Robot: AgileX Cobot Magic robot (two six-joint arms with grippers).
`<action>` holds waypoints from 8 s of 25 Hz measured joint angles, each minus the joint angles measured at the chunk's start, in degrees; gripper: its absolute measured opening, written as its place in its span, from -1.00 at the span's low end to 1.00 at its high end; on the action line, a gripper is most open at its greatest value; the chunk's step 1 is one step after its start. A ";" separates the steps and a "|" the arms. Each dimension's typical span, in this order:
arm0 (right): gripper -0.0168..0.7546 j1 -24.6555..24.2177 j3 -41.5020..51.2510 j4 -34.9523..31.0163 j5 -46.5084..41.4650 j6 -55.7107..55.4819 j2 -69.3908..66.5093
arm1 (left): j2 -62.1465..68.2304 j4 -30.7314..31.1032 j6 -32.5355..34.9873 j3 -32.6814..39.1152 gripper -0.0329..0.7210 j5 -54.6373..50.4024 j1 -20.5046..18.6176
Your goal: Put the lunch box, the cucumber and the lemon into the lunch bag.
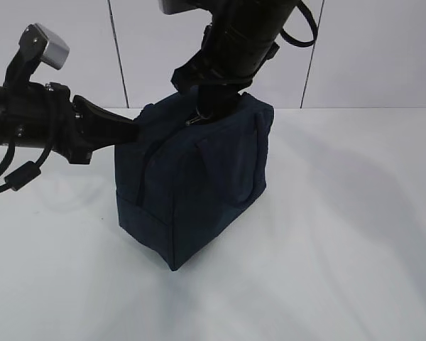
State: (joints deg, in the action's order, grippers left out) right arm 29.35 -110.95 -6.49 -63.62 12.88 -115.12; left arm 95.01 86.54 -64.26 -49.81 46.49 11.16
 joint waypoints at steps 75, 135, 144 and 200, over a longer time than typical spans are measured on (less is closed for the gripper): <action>-0.90 -19.53 0.08 -52.88 25.39 30.44 -21.71 | -0.13 3.94 0.00 0.00 -0.88 2.45 0.00; 0.55 -2.18 0.08 -17.17 -8.04 -0.92 21.81 | -44.26 19.03 -56.18 0.32 0.32 21.52 0.00; 0.55 8.02 11.31 -5.63 -8.39 -14.76 38.43 | -55.66 19.03 -59.02 0.32 0.19 21.60 3.00; 0.55 8.29 82.41 13.34 -2.16 -18.43 108.30 | -68.12 19.03 -71.55 26.05 0.08 -15.23 -2.91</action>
State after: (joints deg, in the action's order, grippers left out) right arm 37.64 -28.55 6.85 -65.78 -5.55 -6.83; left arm 26.89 105.56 -135.81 -23.76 31.26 8.25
